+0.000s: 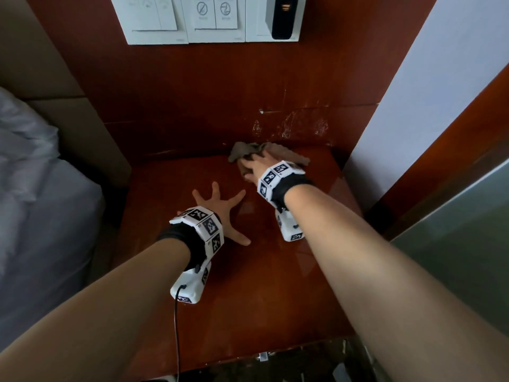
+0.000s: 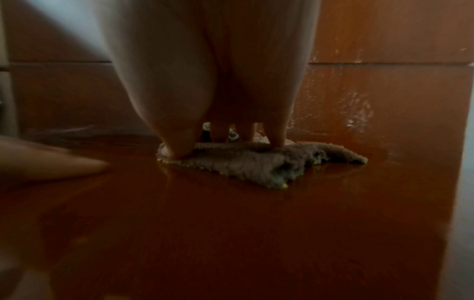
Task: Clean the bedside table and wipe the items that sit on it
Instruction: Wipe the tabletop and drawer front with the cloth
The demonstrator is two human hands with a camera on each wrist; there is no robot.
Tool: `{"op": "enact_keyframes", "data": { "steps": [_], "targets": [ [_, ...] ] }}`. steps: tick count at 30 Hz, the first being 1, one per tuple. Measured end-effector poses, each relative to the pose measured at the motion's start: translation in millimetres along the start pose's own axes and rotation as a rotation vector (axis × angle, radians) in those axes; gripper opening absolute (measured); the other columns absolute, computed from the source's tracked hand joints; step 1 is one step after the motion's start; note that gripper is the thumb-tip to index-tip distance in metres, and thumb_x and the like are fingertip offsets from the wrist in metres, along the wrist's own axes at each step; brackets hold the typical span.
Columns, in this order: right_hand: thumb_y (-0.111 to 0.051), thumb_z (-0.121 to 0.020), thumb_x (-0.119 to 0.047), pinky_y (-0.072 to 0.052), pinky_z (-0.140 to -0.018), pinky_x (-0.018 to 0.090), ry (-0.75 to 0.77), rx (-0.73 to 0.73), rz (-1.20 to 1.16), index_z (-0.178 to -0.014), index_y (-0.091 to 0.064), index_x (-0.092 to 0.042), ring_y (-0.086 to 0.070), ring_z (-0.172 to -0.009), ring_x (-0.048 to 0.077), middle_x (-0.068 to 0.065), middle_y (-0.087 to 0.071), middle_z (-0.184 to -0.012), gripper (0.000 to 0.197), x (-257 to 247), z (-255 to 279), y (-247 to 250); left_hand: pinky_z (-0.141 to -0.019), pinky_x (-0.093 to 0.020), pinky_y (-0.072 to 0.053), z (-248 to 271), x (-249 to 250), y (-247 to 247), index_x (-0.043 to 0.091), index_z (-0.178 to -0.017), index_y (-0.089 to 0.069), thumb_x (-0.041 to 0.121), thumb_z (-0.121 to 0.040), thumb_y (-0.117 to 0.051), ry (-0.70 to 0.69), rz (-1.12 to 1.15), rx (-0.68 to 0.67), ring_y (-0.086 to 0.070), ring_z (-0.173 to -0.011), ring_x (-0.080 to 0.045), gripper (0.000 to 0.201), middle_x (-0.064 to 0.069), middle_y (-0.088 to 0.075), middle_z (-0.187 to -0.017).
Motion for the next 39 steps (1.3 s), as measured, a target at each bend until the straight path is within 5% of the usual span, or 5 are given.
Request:
{"op": "enact_keyframes", "data": {
  "steps": [8, 14, 20, 33, 39],
  "targets": [
    [-0.035, -0.100, -0.039, -0.012, -0.116, 0.044, 0.008, -0.020, -0.035, -0.150, -0.013, -0.027, -0.006, -0.146, 0.034, 0.004, -0.012, -0.158, 0.056, 18.8, -7.1, -7.9, -0.108, -0.071, -0.012, -1.7, -1.3, -0.5, 0.054, -0.142, 0.010, 0.062, -0.061, -0.074, 0.004, 0.004, 0.001, 0.020, -0.136, -0.053, 0.117, -0.006, 0.028, -0.154],
    [-0.037, -0.098, -0.040, -0.018, -0.115, 0.046, -0.153, -0.011, -0.053, -0.149, -0.022, -0.023, -0.018, -0.142, 0.039, 0.013, -0.023, -0.154, 0.055, 92.6, 6.7, -14.4, -0.108, -0.071, -0.013, -4.9, -2.7, -1.4, 0.054, -0.141, 0.009, 0.061, -0.061, -0.075, -0.006, 0.024, 0.004, 0.023, -0.136, -0.052, 0.117, -0.005, 0.029, -0.154],
    [-0.034, -0.098, -0.044, -0.008, -0.120, 0.046, -0.329, -0.056, -0.088, -0.150, -0.006, -0.031, -0.004, -0.146, 0.035, 0.006, 0.000, -0.160, 0.061, 138.2, 35.6, -30.4, -0.107, -0.072, -0.014, -9.8, -4.6, -1.6, 0.055, -0.141, 0.008, 0.062, -0.059, -0.075, -0.017, 0.019, 0.019, 0.022, -0.136, -0.053, 0.117, -0.006, 0.029, -0.154],
    [-0.040, -0.098, -0.037, -0.014, -0.117, 0.055, -0.307, -0.096, -0.208, -0.150, -0.006, -0.031, 0.002, -0.146, 0.035, 0.001, 0.002, -0.160, 0.063, 81.6, 139.7, -76.8, -0.109, -0.070, -0.009, -4.2, -4.4, 1.8, 0.052, -0.143, 0.005, 0.065, -0.060, -0.073, -0.026, -0.004, 0.069, 0.019, -0.136, -0.055, 0.115, -0.007, 0.023, -0.156],
    [-0.038, -0.098, -0.039, -0.012, -0.117, 0.056, -0.290, -0.104, -0.203, -0.150, -0.008, -0.033, 0.003, -0.148, 0.028, -0.003, 0.002, -0.160, 0.061, 47.6, 186.2, -97.4, -0.115, -0.060, -0.006, 10.3, -8.7, -6.7, 0.046, -0.145, 0.010, 0.071, -0.061, -0.067, -0.042, -0.187, 0.040, 0.002, -0.143, -0.047, 0.117, -0.018, 0.021, -0.155]
  ]
}}
Point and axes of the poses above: each hand's wrist, its own z-axis away from the middle knuckle, its own y-axis out of the back of the hand, x = y × z, the point moved 7 cm from there along -z, towards the middle knuckle
